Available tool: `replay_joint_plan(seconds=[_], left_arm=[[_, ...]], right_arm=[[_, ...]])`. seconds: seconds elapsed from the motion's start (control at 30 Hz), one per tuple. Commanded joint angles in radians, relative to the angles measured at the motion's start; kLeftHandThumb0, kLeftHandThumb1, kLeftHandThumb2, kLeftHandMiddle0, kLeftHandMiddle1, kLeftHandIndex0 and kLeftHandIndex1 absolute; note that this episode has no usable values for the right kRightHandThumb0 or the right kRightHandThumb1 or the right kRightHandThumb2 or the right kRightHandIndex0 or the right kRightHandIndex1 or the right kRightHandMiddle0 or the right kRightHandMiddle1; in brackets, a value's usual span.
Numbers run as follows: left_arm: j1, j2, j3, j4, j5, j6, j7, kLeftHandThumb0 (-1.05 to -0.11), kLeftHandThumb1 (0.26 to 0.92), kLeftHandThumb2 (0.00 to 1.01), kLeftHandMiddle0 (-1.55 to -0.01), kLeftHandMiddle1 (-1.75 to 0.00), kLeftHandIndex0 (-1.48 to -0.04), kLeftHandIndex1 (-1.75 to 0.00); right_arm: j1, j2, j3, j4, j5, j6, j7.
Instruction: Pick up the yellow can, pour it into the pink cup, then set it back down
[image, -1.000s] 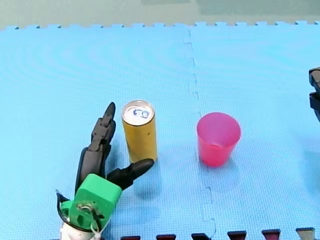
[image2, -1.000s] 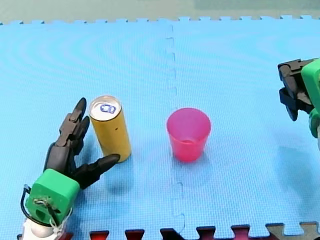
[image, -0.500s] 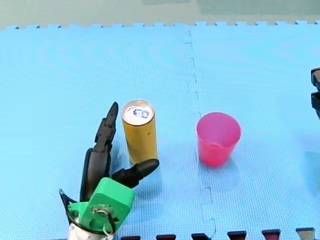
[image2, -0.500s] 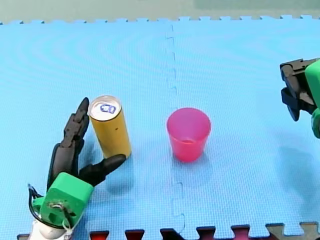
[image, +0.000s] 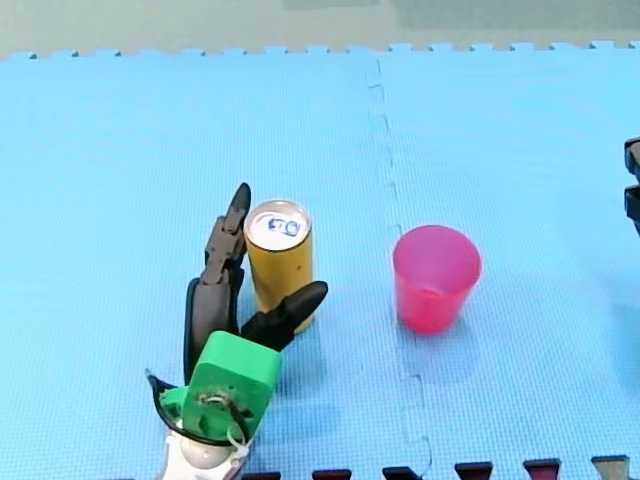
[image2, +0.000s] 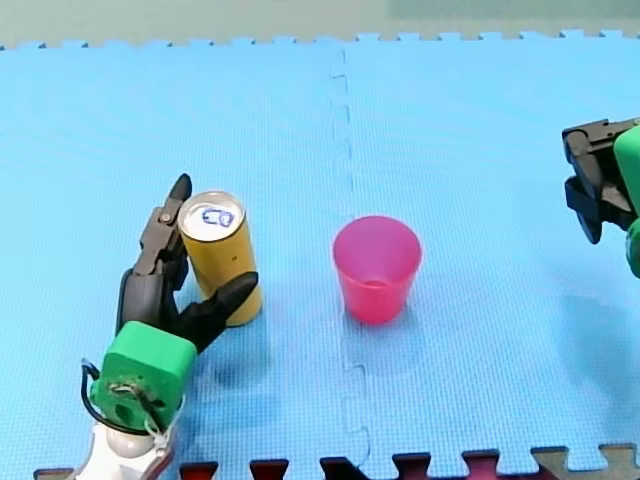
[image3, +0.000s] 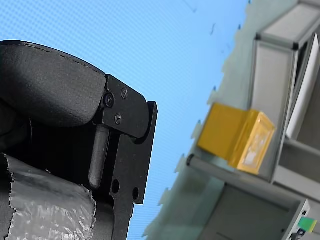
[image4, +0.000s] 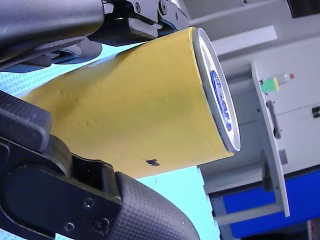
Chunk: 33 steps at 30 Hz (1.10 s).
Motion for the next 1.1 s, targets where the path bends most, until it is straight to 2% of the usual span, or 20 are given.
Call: replay_joint_plan(seconds=[0.0, 0.3, 0.67, 0.93, 1.07], left_arm=[[-0.01, -0.001, 0.003, 0.004, -0.002, -0.004, -0.003, -1.048, 0.856, 0.01, -0.27, -0.01, -0.24, 0.0], [-0.022, -0.009, 0.019, 0.011, -0.02, -0.001, -0.036, -1.048, 0.857, 0.0, -0.28, -0.01, -0.23, 0.0], [-0.028, -0.006, 0.021, 0.015, -0.018, -0.001, -0.047, -1.048, 0.865, 0.01, -0.28, -0.01, -0.21, 0.0], [-0.028, 0.004, 0.01, 0.011, 0.006, 0.003, -0.024, -1.048, 0.876, 0.01, -0.29, -0.01, -0.22, 0.0], [-0.029, 0.011, -0.001, 0.009, 0.035, 0.021, 0.026, -1.048, 0.881, 0.01, -0.34, -0.03, -0.27, -0.03]], right_arm=[[0.001, -0.004, 0.002, -0.003, -0.001, -0.001, -0.004], [-0.001, -0.003, 0.0, 0.001, -0.001, 0.004, -0.013], [-0.002, -0.003, -0.002, 0.003, 0.002, 0.003, -0.007], [0.0, -0.002, -0.003, 0.002, 0.002, 0.0, -0.007], [0.003, 0.001, -0.002, 0.001, 0.001, -0.003, -0.01]])
